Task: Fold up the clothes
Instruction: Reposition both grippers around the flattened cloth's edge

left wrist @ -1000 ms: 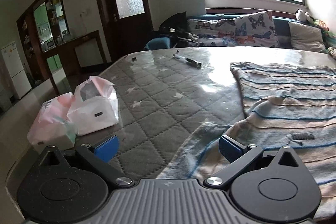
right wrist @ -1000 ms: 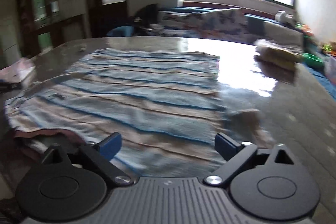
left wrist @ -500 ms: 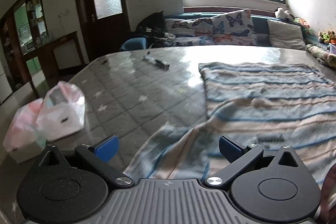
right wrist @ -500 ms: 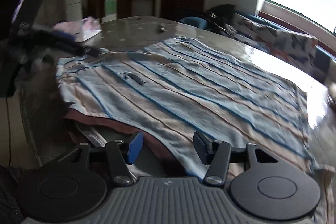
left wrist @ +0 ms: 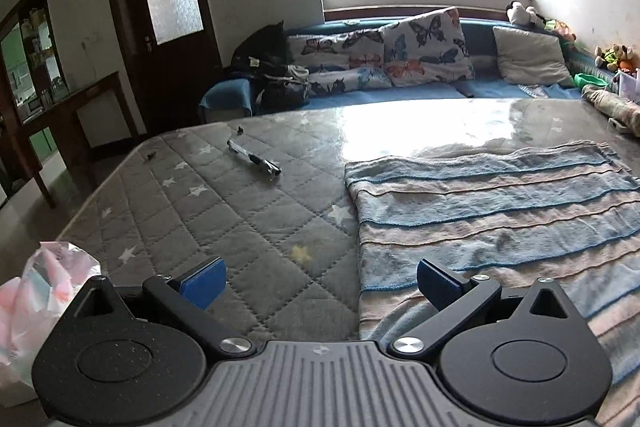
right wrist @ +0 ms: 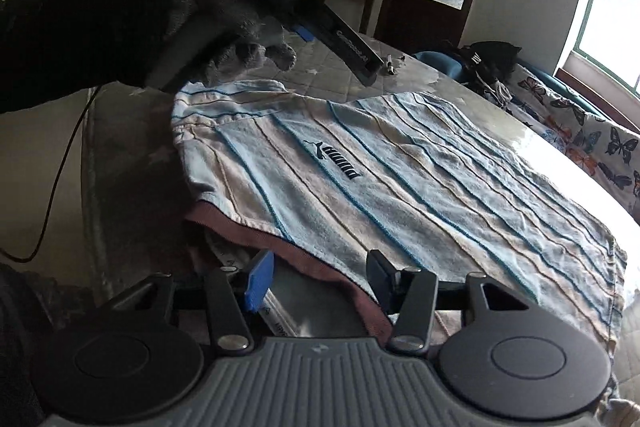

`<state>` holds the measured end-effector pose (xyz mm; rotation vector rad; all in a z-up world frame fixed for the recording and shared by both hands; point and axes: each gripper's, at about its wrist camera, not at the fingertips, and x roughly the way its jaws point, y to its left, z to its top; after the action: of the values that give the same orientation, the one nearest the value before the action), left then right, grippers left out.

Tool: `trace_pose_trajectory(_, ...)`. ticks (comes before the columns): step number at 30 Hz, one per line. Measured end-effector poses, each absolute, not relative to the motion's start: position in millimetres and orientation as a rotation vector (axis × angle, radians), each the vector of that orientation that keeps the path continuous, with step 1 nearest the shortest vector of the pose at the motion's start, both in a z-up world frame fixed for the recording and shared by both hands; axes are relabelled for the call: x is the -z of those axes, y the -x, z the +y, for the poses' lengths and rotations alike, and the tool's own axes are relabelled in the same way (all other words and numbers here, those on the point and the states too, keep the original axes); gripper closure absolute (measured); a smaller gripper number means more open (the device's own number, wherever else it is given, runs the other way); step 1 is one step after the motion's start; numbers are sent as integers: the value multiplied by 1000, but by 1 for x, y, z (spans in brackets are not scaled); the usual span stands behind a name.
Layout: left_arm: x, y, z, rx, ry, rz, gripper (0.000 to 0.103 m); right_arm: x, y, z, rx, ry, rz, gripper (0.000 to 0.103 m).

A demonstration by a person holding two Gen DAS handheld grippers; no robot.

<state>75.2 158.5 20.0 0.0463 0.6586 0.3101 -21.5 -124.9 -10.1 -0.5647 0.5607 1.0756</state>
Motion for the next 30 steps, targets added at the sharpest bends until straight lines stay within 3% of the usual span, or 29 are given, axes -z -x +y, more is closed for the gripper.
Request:
trace_pose_trajectory(2,-18,-72,155,-291,-39,663,0,12,17,-127,-1102,525,614,61)
trace_pose_trajectory(19,1,-14,71,-27,-108,655,0,9,-9,-190,-929,235,764,59)
trace_pose_trajectory(30,7,17,46,47,-168,659,0,-1,0,-225,-846,172,752,58)
